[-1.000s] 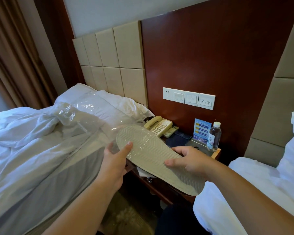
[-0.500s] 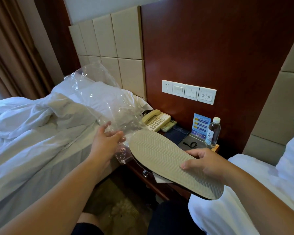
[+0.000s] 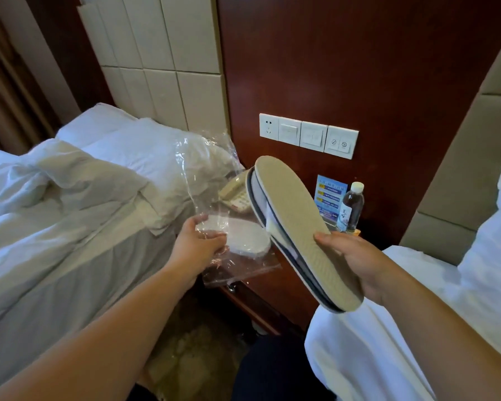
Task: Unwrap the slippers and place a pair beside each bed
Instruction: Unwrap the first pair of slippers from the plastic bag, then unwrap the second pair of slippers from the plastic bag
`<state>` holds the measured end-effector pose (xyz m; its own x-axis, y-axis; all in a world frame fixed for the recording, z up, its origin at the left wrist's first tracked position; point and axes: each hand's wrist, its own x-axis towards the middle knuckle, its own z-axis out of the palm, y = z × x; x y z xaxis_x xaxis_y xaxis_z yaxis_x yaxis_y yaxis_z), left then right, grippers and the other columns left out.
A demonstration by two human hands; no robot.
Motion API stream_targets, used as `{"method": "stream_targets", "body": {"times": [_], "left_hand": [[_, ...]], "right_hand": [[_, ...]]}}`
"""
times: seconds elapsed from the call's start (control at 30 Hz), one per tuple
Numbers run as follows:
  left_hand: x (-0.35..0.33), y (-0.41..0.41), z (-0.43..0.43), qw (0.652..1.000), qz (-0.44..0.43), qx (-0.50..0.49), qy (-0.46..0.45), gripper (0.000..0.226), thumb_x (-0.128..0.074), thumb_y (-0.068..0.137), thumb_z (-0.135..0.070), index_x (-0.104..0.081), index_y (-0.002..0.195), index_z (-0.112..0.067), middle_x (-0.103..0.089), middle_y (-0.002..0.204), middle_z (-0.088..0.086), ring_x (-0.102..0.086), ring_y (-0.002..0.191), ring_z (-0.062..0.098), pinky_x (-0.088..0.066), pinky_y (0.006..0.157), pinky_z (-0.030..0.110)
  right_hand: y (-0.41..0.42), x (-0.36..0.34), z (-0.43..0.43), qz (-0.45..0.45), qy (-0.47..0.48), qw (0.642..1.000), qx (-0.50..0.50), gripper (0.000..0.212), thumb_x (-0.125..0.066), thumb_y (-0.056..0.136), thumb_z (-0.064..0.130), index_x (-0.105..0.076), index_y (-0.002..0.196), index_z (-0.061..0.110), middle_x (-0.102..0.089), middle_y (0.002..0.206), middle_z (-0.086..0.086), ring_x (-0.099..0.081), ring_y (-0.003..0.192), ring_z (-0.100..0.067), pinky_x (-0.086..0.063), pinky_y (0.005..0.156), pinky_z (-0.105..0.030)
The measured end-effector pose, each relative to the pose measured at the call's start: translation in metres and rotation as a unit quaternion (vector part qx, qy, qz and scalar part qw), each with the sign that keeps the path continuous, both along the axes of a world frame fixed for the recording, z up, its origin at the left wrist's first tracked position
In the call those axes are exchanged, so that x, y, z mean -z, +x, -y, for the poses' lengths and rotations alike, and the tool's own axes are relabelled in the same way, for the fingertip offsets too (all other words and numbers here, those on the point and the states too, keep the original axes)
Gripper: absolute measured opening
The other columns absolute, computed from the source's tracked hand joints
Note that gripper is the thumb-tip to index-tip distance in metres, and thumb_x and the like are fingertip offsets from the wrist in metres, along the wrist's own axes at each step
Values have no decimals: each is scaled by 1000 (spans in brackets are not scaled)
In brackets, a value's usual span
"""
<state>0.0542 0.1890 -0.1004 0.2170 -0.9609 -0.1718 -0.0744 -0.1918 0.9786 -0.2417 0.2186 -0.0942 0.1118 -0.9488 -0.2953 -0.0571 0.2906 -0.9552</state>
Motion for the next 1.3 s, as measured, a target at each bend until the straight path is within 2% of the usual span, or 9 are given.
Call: {"method": "stream_targets", "body": {"times": [0.13,0.23,0.47,0.57,0.7,0.83,1.07,1.2,1.3], "left_hand": [[24,-29,3,996,-3,76,52,57,-79,82,0,-49,126,-20,-73,105,12,-76,67,17,-58,52,25],[46,-50,7,988,41,121,88,55,-81,81,-6,-53,122,-28,-72,105,7,-77,80,21,-64,67,37],[103,-99,25,973,75,183,116,62,-87,75,-22,-54,127,-32,-74,97,-11,-72,69,-2,-52,50,14],[118,-109,35,966,81,215,117,76,-87,74,-24,-47,139,-29,-73,105,-17,-74,82,3,-55,56,16],[128,-108,45,957,81,250,122,104,-87,73,-21,-27,157,-28,-64,131,-20,-67,110,7,-56,95,33],[128,-94,49,948,117,268,127,116,-88,72,-17,-13,160,-28,-57,137,-13,-65,102,-1,-55,82,17],[130,-50,49,959,129,220,120,93,-88,75,-24,-37,151,-38,-53,138,-16,-60,107,3,-50,75,14],[134,-19,47,971,127,173,102,77,-85,78,-28,-47,144,-41,-62,119,-20,-69,94,3,-54,71,17],[138,4,45,979,126,131,93,66,-82,80,-32,-51,138,-43,-67,115,-17,-73,89,6,-60,75,28]], "right_hand": [[-2,11,12,10,9,999,48,40,-70,82,49,-71,108,19,-75,100,-12,-70,96,-38,-51,94,-58],[-4,22,18,13,20,997,78,36,-69,83,49,-71,106,21,-76,98,-9,-71,93,-35,-53,92,-55],[-6,53,34,-13,65,987,143,24,-68,86,38,-69,100,19,-77,81,-1,-73,70,-19,-51,58,-28],[-1,69,41,-51,68,983,165,21,-68,80,38,-65,98,28,-75,86,3,-72,78,-19,-53,65,-32],[17,85,55,-67,57,976,198,37,-62,76,30,-54,111,38,-66,97,13,-65,88,-15,-52,66,-32],[33,102,68,-93,63,971,212,56,-58,79,29,-42,131,42,-58,93,19,-58,82,-7,-43,55,-25],[40,135,73,-312,67,938,138,74,-51,85,25,-17,151,32,-38,145,-7,-47,122,-32,-43,89,-40],[45,137,70,-565,-70,818,82,78,-61,78,20,-24,147,28,-28,144,-9,-36,123,-34,-36,98,-46],[60,132,81,-568,-154,807,40,72,-63,79,19,-35,146,24,-27,148,-7,-34,129,-32,-33,105,-45]]}}
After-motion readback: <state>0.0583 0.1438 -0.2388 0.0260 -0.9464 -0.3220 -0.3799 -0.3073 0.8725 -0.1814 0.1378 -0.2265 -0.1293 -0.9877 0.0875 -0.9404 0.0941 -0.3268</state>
